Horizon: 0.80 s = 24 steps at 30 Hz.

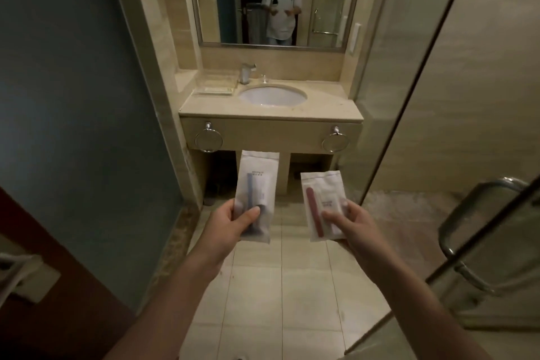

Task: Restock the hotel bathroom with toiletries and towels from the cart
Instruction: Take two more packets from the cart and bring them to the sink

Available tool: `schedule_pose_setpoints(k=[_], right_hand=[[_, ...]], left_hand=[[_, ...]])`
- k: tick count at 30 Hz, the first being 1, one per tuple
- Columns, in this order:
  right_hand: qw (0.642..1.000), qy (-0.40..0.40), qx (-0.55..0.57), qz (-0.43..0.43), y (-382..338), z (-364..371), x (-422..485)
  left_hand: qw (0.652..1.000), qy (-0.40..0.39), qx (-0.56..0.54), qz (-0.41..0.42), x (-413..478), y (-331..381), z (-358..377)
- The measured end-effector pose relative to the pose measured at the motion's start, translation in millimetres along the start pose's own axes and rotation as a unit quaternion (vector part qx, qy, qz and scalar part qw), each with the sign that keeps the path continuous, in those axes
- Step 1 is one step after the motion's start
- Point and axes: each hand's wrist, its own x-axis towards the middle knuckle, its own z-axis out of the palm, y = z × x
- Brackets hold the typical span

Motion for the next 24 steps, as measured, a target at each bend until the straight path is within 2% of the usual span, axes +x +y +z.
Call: schedule_pose_setpoints(k=[11, 24], right_hand=[[1.0, 0.024, -0.009, -0.013, -42.1, 50.6, 204.1], [0.999, -0.041, -0.017, -0.001, -35.3, 92.5, 419.7]], left_hand=[[1.0, -0.012, -0.026, 0.0, 199.8, 51.6, -53.2], [0.997, 0.057, -0.051, -0.029, 366.5, 63.3, -104.0]])
